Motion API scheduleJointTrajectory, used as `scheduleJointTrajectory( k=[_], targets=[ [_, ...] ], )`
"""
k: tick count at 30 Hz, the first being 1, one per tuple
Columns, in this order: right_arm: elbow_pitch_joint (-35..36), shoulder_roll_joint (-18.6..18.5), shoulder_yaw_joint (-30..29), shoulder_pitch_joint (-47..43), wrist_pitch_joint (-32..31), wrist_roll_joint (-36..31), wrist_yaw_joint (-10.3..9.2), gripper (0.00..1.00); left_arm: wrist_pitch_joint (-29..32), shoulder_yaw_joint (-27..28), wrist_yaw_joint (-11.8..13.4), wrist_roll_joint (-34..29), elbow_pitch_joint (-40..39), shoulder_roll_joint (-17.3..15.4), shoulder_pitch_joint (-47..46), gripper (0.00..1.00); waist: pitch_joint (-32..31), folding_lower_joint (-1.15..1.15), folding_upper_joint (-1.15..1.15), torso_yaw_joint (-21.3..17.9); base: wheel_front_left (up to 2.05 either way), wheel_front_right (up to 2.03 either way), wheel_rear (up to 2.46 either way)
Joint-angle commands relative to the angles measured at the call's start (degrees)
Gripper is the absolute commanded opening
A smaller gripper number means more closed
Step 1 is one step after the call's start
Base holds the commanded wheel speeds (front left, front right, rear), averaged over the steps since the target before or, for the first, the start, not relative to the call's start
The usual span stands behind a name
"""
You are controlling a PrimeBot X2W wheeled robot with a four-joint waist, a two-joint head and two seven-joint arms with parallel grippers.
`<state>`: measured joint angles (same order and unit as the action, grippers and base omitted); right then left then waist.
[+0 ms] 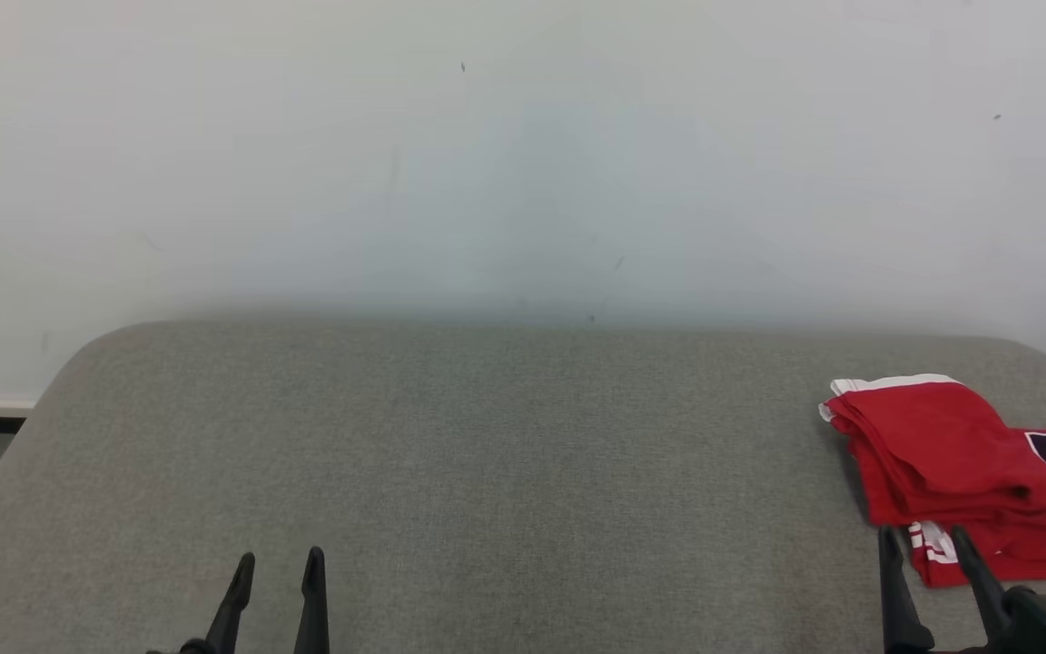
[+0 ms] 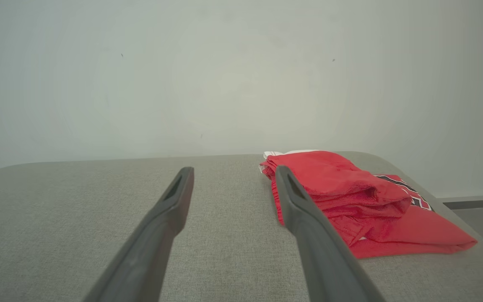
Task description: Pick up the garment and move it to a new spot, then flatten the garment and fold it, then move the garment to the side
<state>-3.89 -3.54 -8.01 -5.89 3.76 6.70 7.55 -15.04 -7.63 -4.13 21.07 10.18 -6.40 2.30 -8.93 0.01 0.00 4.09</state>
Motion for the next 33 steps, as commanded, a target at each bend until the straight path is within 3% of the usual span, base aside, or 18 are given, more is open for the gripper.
scheduleJointTrajectory(
  k=[1, 17, 33],
  targets=[
    [-0.29, 0.24, 0.34, -0.71, 0.73, -0.29, -0.16, 1.00, -0.15, 0.43, -0.52, -0.60, -0.08, 0.42, 1.08, 1.00, -0.48, -0.01, 0.00, -0.74, 0.00, 0.00, 0.00],
    [-3.19, 0.70, 1.70, 0.55, 1.64, 1.71, -0.16, 1.00, -0.15, 4.96, -2.95, -2.74, 1.04, 2.78, 2.70, 1.00, -0.20, -0.01, 0.00, -2.19, 0.00, 0.00, 0.00],
    [-4.27, 0.71, 2.39, 1.12, 2.17, 2.47, -0.16, 1.00, -0.16, 6.56, -3.32, -1.90, 2.11, 3.26, 1.89, 1.00, 0.29, -0.01, 0.00, -2.12, 0.00, 0.00, 0.00]
  ],
)
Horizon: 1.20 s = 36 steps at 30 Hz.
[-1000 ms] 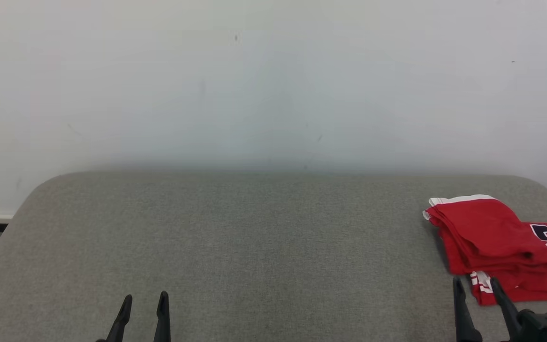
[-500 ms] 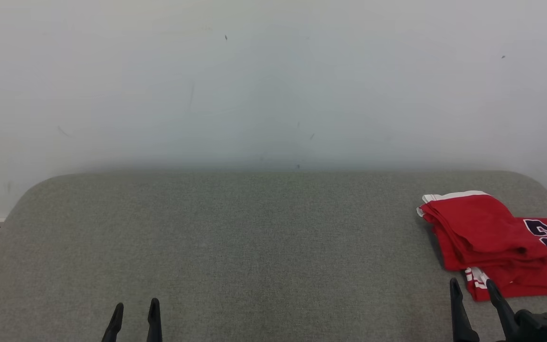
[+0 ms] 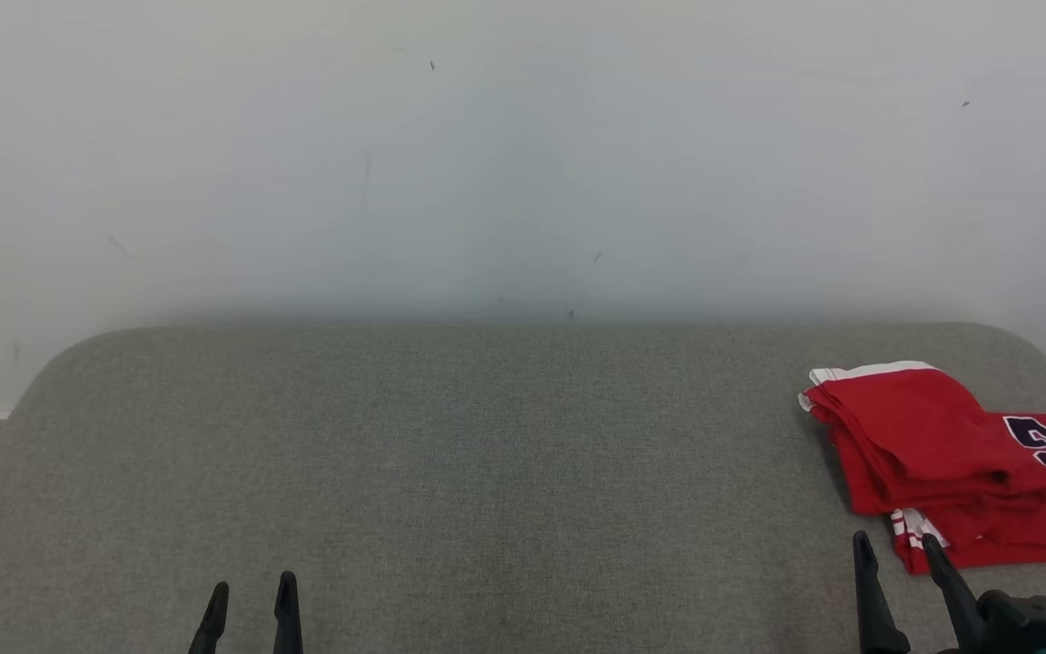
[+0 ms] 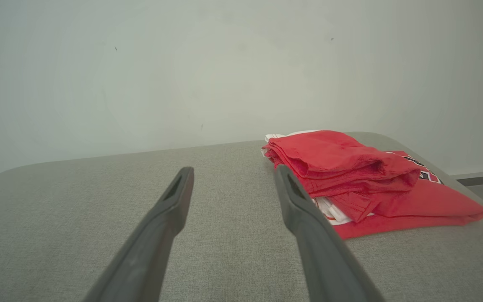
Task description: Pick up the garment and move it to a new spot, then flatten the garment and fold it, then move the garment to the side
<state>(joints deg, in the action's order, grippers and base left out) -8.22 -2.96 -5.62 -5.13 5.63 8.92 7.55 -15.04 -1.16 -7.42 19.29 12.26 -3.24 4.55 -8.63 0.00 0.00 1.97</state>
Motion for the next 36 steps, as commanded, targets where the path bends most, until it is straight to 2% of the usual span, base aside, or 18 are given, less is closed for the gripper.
scheduleJointTrajectory(
  k=[1, 8, 9, 13, 24, 36],
  targets=[
    [-0.06, 0.13, 0.06, 0.43, 0.29, 0.18, -0.16, 1.00, -0.16, 0.09, -0.04, -0.02, 0.10, 0.11, -0.43, 1.00, 0.05, 0.00, 0.00, -0.01, 0.00, 0.00, 0.00],
    [-0.55, 0.13, 1.43, 0.35, -0.55, 1.01, -0.16, 1.00, -0.16, -0.36, -0.02, 0.64, 0.02, -0.20, -0.92, 1.00, 0.46, 0.00, 0.00, -0.04, 0.00, 0.00, 0.00],
    [-0.51, 0.03, 1.49, 0.24, -0.60, 0.92, 0.00, 0.00, 0.00, -0.19, -0.08, 0.55, 0.01, -0.05, -0.44, 0.00, 0.47, 0.00, 0.00, -0.04, 0.00, 0.00, 0.00],
    [-2.65, 0.15, 1.54, -0.92, -0.69, 0.99, 0.00, 0.00, 0.27, -0.22, -0.09, 0.70, 1.97, 0.09, 0.88, 0.00, 0.52, 0.00, 0.00, -0.04, 0.00, 0.00, 0.00],
    [-2.57, 0.14, 0.20, 0.59, -3.03, 14.30, -0.01, 0.00, 3.55, 0.41, -0.08, 12.43, 1.90, 0.13, -1.15, 0.00, 1.31, 0.00, 0.00, -0.23, 0.00, 0.00, 0.00],
    [-2.01, 0.12, -0.43, 1.37, -4.44, 25.10, -0.02, 0.00, 6.08, 0.79, -0.08, 21.89, 1.75, 0.17, -2.70, 0.00, 2.03, 0.00, 0.00, -0.40, 0.00, 0.00, 0.00]
  ],
)
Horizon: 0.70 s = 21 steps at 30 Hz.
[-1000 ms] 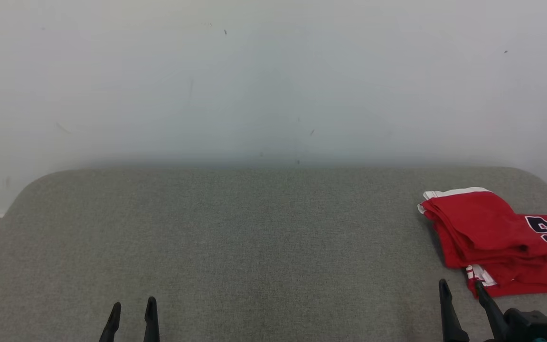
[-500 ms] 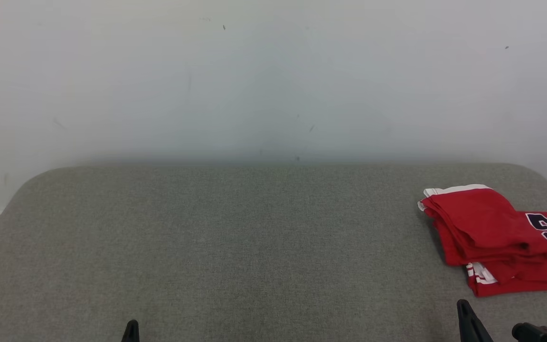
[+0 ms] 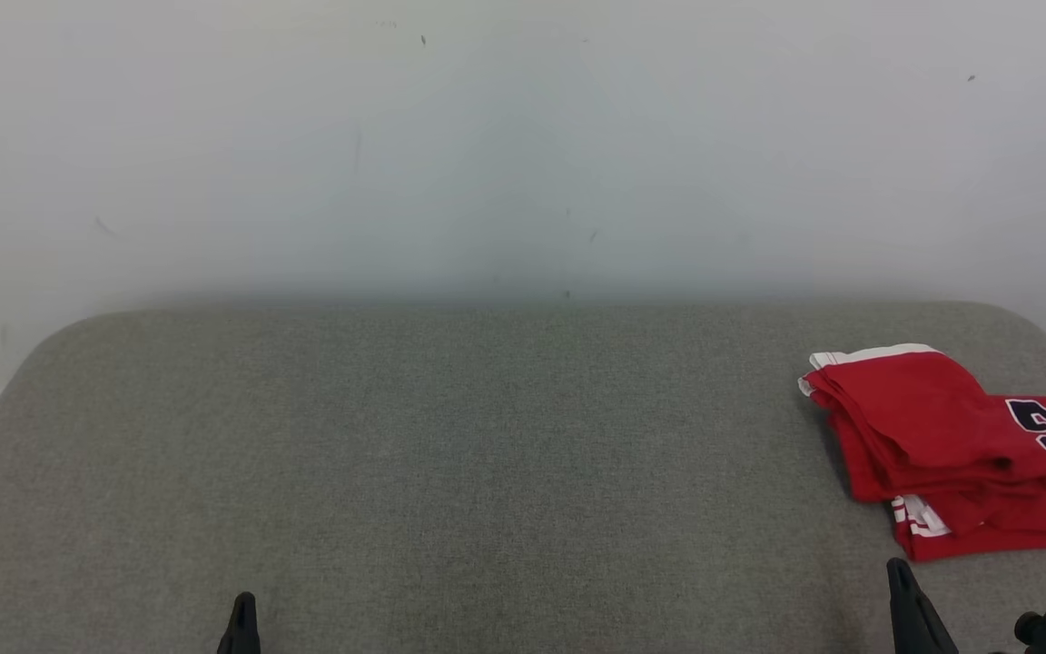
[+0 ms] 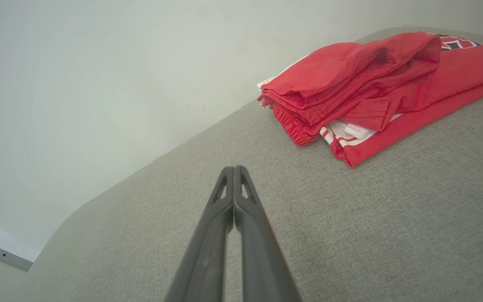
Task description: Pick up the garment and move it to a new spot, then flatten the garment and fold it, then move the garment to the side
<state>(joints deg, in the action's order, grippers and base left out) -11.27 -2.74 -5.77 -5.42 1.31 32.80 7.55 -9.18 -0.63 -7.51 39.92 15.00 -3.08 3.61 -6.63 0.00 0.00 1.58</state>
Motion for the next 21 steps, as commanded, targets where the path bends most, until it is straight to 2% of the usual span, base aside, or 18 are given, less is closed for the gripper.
scheduleJointTrajectory(
  k=[1, 21],
  targets=[
    [1.07, -0.10, -0.34, 1.73, -0.25, 2.13, -0.02, 0.00, 0.41, 0.29, 0.01, 2.08, -1.00, 0.02, -1.89, 0.00, 0.09, 0.00, 0.00, -0.03, 0.00, 0.00, 0.00],
    [1.50, -0.13, -1.61, 3.14, -2.76, 18.36, -0.04, 0.00, 4.30, 0.93, 0.02, 16.39, -1.14, 0.06, -4.25, 0.00, 1.41, 0.00, 0.00, -0.33, 0.00, 0.00, 0.00]
  ],
)
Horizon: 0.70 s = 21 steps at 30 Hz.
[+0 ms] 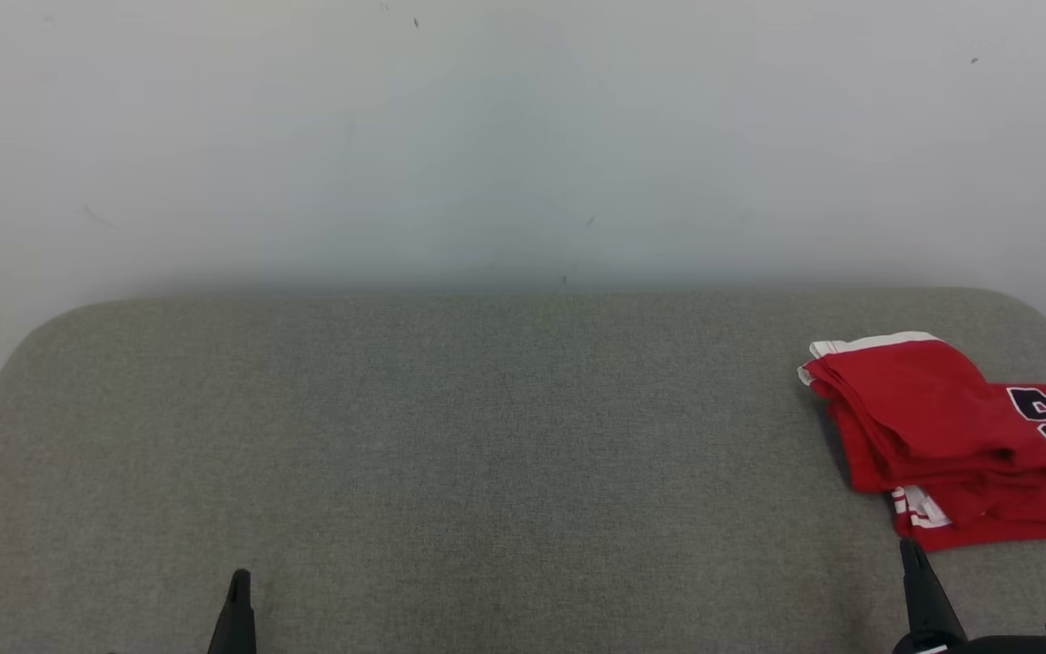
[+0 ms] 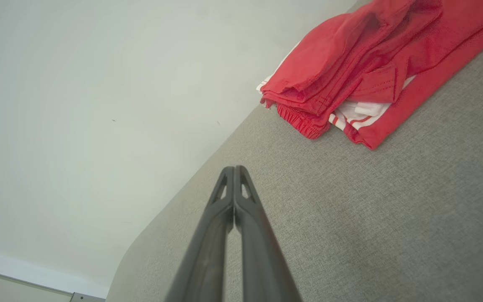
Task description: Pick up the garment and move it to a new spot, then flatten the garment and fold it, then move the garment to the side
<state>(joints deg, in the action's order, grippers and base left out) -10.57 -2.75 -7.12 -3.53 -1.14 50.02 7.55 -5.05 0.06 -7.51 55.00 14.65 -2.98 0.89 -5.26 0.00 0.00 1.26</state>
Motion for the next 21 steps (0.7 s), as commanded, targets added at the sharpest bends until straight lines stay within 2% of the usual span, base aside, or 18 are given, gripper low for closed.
scheduleJointTrajectory(
  k=[1, 21],
  targets=[
    [0.83, -0.12, -0.31, 1.33, -0.39, 1.87, -0.04, 0.00, 0.35, 0.27, 0.02, 1.86, -0.80, -0.04, -1.64, 0.00, 0.10, 0.00, 0.00, -0.03, 0.00, 0.00, 0.00],
    [1.13, -0.14, -1.31, 2.46, -2.35, 14.46, -0.06, 0.00, 3.39, 0.77, 0.02, 12.86, -0.88, 0.01, -3.41, 0.00, 1.35, 0.00, 0.00, -0.32, 0.00, 0.00, 0.00]
  ],
)
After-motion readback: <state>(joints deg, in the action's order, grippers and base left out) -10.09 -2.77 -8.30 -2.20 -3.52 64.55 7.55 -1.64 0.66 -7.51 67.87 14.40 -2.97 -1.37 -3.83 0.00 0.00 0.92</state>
